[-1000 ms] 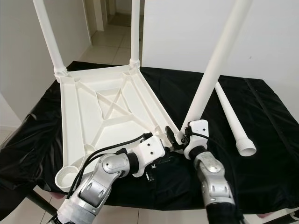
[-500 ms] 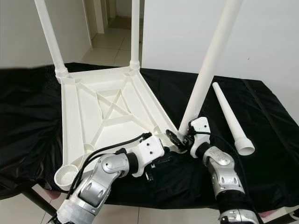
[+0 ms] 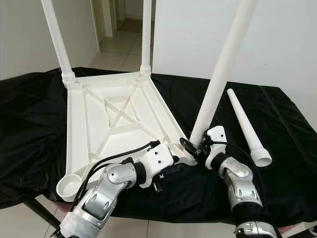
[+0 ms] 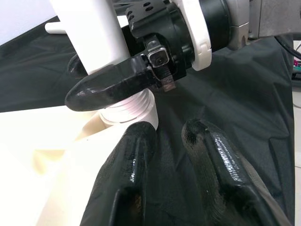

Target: Building children table

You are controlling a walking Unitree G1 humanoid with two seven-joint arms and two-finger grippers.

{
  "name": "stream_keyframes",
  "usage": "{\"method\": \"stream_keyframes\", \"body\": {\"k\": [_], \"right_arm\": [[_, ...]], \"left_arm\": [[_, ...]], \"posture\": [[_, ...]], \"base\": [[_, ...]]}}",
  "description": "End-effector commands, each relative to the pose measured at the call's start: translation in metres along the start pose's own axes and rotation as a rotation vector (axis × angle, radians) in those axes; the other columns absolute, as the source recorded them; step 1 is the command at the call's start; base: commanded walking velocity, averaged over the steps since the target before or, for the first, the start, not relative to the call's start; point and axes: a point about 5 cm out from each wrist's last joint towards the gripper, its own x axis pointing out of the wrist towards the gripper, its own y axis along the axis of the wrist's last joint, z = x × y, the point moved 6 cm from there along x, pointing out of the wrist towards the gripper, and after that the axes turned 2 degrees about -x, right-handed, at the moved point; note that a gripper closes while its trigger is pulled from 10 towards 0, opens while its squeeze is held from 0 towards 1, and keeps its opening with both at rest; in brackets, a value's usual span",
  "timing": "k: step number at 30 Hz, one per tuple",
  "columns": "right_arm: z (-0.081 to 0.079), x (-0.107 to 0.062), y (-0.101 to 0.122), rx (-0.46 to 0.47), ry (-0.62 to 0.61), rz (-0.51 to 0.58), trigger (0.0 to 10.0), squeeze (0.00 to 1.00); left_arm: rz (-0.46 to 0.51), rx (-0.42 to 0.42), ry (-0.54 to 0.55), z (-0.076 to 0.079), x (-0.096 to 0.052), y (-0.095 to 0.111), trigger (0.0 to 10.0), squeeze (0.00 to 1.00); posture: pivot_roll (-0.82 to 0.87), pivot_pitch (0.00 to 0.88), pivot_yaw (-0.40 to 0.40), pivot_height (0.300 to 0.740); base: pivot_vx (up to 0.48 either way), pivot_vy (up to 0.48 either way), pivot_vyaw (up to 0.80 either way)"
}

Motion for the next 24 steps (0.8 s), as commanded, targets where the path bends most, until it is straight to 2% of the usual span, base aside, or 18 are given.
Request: {"method": "stream_keyframes", "body": {"k": [1,4,11,13,14,15,16,17,18,19,21,24], "right_arm": [[-0.001,-0.007,-0.029,-0.006,-0.027,-0.12,0.0,0.0],[0.014,-0.009,-0.036,0.0,-0.178,-0.153,0.0,0.0],[0.021,-0.01,-0.036,0.053,-0.326,-0.136,0.0,0.0],[0.027,-0.013,-0.032,0.082,-0.475,-0.112,0.0,0.0],[0.027,-0.013,-0.032,0.082,-0.475,-0.112,0.0,0.0],[0.029,-0.016,-0.03,0.095,-0.541,-0.104,0.0,0.0],[0.029,-0.018,-0.029,0.117,-0.602,-0.095,0.0,0.0],[0.029,-0.018,-0.029,0.117,-0.602,-0.095,0.0,0.0],[0.022,-0.021,-0.027,0.134,-0.719,-0.091,0.0,0.0],[0.022,-0.021,-0.027,0.134,-0.719,-0.091,0.0,0.0],[0.014,-0.025,-0.027,0.136,-0.815,-0.1,0.0,0.0],[0.008,-0.028,-0.027,0.15,-0.871,-0.104,0.0,0.0]], "left_arm": [[0.03,-0.027,0.156,-0.014,0.001,0.007,10.0,0.0],[0.03,-0.029,0.155,-0.013,0.002,0.007,10.0,0.0],[0.028,-0.033,0.155,-0.012,0.001,0.006,10.0,0.0],[0.027,-0.035,0.155,-0.011,0.001,0.006,10.0,0.0],[0.027,-0.035,0.155,-0.011,0.001,0.006,10.0,0.0],[0.028,-0.036,0.154,-0.011,0.001,0.006,10.0,0.0],[0.027,-0.036,0.154,-0.01,0.001,0.006,10.0,0.0],[0.027,-0.036,0.154,-0.01,0.001,0.006,10.0,0.0],[0.027,-0.038,0.154,-0.01,0.001,0.006,10.0,0.0],[0.027,-0.038,0.154,-0.01,0.001,0.006,10.0,0.0],[0.027,-0.039,0.155,-0.009,0.001,0.006,10.0,0.0],[0.026,-0.04,0.156,-0.009,0.001,0.006,10.0,0.0]], "posture": [[-0.02,0.024,-0.025,0.74],[-0.02,0.03,-0.026,0.74],[-0.02,0.03,-0.026,0.74],[-0.02,0.035,-0.027,0.74],[-0.02,0.035,-0.027,0.74],[-0.02,0.035,-0.027,0.74],[-0.02,0.035,-0.027,0.74],[-0.02,0.035,-0.027,0.74],[-0.01,0.037,-0.029,0.74],[-0.01,0.037,-0.029,0.74],[-0.01,0.038,-0.034,0.74],[-0.01,0.038,-0.034,0.74]], "base": [[0.0,0.0,0.0],[0.0,0.0,0.0],[0.0,0.0,0.0],[0.0,0.0,0.0],[0.0,0.0,0.0],[0.0,0.0,0.0],[0.0,0.0,0.0],[0.0,0.0,0.0],[0.0,0.0,0.0],[0.0,0.0,0.0],[0.0,0.0,0.0],[0.0,0.0,0.0]]}}
